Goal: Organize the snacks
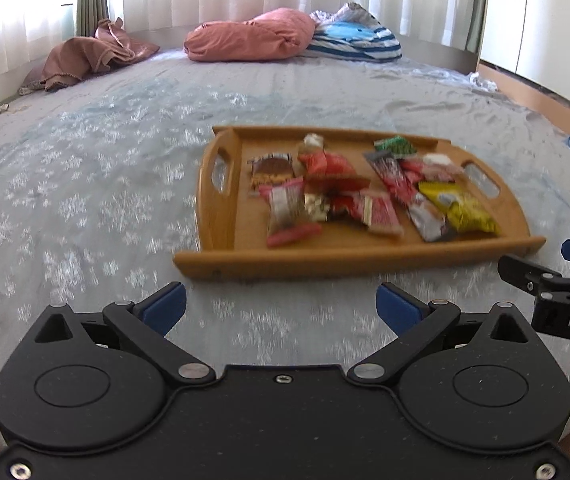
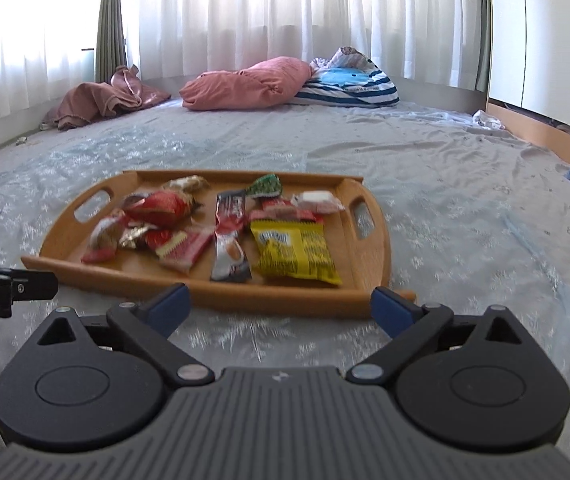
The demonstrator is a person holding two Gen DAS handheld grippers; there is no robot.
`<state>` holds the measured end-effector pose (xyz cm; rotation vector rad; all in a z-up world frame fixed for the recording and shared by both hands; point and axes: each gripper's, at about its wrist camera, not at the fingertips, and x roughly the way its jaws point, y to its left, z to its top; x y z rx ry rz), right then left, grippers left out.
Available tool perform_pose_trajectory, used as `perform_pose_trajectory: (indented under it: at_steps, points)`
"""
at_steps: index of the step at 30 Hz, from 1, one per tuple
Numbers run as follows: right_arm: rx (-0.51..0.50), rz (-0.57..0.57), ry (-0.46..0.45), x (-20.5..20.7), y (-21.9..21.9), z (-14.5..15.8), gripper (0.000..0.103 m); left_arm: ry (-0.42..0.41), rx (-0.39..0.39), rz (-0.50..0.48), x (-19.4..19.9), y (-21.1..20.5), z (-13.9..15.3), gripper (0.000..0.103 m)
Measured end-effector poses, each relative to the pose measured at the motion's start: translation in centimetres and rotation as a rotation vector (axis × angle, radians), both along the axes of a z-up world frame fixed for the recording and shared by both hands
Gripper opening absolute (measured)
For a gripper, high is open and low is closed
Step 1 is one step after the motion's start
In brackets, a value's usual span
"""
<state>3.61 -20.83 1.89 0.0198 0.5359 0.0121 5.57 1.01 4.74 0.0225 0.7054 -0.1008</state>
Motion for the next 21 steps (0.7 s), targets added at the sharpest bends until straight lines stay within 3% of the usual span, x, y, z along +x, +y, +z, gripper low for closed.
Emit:
perform_pose_trajectory:
  at_steps: [14,21]
  points:
    - [-0.013,0.031,0.090,-0.8,1.1,-3.6,0.103,0.091,-0.002,0.028,0.4,-0.3,-3.6,0.101]
    - [0.013,0.013,0.117,-0.4,1.0,-4.8,0.103,0.074,0.029,0.025,0.6,-0.9,-4.4,0.103]
